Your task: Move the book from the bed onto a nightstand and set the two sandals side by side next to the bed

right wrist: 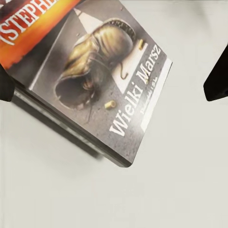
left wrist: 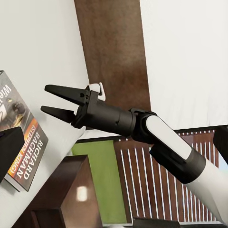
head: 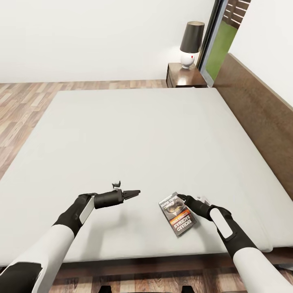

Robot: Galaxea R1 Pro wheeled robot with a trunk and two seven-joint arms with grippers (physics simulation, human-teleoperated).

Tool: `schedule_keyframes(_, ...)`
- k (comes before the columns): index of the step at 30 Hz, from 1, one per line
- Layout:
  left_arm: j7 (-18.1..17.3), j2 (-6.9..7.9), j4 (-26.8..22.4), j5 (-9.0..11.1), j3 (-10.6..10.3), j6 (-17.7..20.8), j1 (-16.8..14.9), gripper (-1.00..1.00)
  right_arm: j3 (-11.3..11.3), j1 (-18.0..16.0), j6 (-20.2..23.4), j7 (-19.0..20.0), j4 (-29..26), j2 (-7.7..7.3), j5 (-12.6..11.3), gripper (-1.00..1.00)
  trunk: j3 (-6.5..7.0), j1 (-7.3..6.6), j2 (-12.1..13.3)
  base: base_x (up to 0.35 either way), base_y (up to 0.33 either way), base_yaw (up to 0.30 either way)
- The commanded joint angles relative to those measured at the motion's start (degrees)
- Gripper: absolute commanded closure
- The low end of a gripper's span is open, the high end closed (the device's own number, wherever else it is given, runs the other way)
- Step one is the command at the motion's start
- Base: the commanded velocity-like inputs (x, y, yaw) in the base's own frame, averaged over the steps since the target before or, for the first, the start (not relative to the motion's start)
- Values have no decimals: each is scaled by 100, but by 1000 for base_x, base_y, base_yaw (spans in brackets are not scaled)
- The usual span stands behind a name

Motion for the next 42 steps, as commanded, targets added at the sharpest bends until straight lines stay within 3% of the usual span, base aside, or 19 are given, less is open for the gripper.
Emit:
schedule_keyframes(1,0,7,-1,45,-29,55,-3,-100,10,-2,11,3,-3,-5,-10,-100,-3,0,-2,0,0,0)
schedule_keyframes(8,0,7,-1,46,-29,51,-3,-100,9,-1,-539,-32,-16,-5,-9,-100,-3,0,-2,0,0,0)
schedule_keyframes(16,0,7,-1,45,-29,52,-3,-100,7,-1,-630,-37,-8,-4,-8,-100,-3,0,-2,0,0,0)
schedule_keyframes(38,-9,7,-1,45,-38,59,-3,-100,11,-1,-633,-30,3,-4,-10,-100,-398,483,-885,0,0,0)
schedule_keyframes(42,-9,7,-1,45,-31,59,-3,-100,12,-1,-633,-28,3,-4,-10,-100,-398,483,-885,0,0,0)
